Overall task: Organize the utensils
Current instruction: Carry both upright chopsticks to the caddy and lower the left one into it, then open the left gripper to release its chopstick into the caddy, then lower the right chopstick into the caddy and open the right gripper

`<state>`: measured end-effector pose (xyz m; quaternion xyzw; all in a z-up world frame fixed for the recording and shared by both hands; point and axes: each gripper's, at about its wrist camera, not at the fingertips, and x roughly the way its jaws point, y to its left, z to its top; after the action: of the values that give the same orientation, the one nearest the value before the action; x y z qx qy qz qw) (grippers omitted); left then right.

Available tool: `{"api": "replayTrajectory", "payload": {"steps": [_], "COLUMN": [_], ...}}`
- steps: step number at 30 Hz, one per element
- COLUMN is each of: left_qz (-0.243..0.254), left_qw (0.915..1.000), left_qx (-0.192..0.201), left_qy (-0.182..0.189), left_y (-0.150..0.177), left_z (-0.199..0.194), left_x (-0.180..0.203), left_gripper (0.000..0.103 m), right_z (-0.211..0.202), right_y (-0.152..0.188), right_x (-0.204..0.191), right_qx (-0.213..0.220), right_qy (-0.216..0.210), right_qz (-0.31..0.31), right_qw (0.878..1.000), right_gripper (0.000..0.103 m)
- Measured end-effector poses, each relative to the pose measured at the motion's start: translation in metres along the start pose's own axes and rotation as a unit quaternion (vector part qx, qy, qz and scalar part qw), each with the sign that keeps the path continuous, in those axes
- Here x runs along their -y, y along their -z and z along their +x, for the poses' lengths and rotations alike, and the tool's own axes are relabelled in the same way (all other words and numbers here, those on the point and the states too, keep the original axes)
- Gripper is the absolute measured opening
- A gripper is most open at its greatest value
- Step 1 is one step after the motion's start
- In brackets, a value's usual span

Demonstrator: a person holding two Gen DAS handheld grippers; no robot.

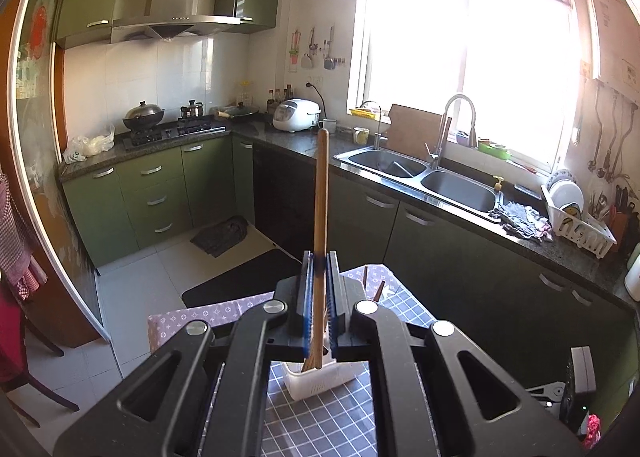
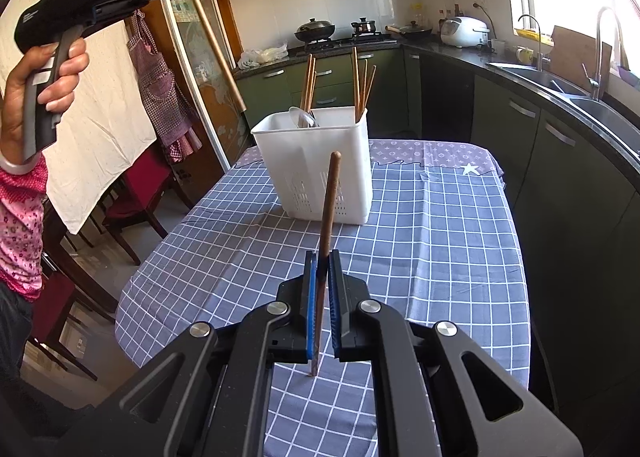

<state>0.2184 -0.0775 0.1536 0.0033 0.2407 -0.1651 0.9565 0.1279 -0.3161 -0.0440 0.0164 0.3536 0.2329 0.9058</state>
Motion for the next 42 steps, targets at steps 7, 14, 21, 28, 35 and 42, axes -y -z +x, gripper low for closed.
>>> {"api": "replayTrajectory", "payload": {"steps": [7,14,21,28,35,42], "left_qz": [-0.009,-0.008,-0.002,0.011,0.000,-0.015], "left_qw": [0.9983,0.9941,0.9961,0.9964,0.9952,0.9944], "left_qx": [-0.056,-0.108,-0.087,-0.058,-0.075,-0.085], "left_qy": [-0.007,-0.002,-0.016,-0.062,-0.063,-0.060], "left_y": [0.018,0.054,0.083,0.116,0.145,0.161], "left_z": [0.067,0.106,0.090,0.046,0.033,0.032], "left_x": [-0.006,-0.009,-0.008,0.004,0.004,-0.004], "left_gripper": [0.006,0.006,0.029,0.045,0.045,0.045], "right_z": [0.002,0.001,0.002,-0.010,-0.026,-0.033], "right_y": [0.002,0.003,-0.008,-0.053,-0.120,-0.184], "right_x": [0.004,0.004,-0.001,-0.009,-0.019,-0.021], "right_qx": [-0.002,0.000,0.002,0.039,0.094,0.139], "right_qy": [-0.008,-0.009,-0.013,-0.023,-0.018,-0.017], "right_qz": [0.006,0.009,0.004,-0.012,-0.027,-0.022], "right_qw": [1.000,1.000,1.000,0.999,0.995,0.990], "right_gripper": [0.007,0.007,0.007,0.007,0.007,0.007]}}
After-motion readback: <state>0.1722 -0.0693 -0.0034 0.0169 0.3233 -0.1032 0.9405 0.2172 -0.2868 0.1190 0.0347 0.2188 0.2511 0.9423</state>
